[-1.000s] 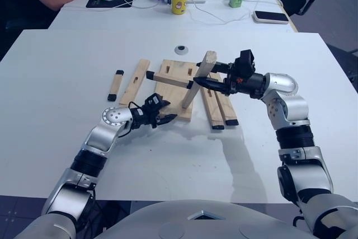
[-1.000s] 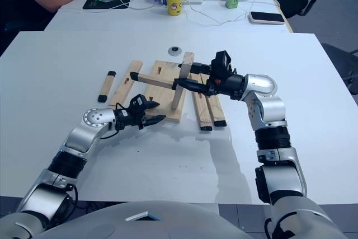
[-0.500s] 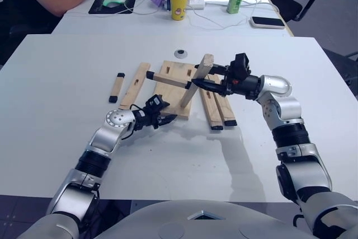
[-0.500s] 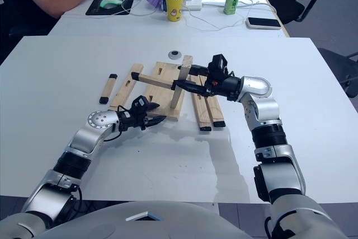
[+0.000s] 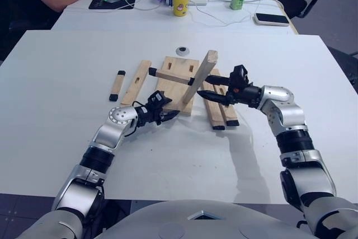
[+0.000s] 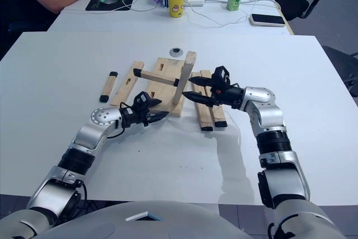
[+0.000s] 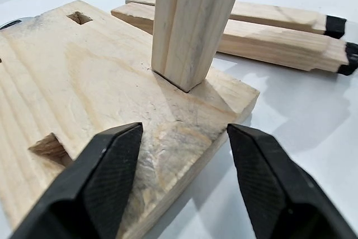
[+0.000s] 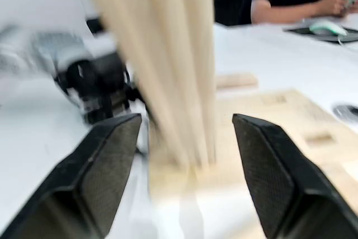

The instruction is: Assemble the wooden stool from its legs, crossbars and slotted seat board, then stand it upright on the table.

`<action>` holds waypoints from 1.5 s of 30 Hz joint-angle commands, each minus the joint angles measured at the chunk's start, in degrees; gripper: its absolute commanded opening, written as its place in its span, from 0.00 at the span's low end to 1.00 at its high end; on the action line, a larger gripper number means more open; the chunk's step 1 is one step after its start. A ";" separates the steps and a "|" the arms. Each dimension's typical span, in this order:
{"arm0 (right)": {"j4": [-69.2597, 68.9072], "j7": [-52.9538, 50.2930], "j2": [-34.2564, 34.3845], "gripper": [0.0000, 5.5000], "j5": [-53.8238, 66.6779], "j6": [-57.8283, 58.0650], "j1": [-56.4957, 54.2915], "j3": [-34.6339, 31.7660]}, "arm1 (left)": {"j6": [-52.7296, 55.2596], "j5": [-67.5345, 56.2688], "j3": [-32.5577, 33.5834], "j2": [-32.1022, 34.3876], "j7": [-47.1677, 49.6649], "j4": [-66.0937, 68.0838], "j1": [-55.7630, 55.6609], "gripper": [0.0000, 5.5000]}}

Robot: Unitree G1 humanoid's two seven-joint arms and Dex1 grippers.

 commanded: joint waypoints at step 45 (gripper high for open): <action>-21.42 -51.99 9.02 0.00 14.08 22.51 2.58 -9.33 | 9.93 0.08 -0.55 0.46 -0.08 3.58 5.43 0.51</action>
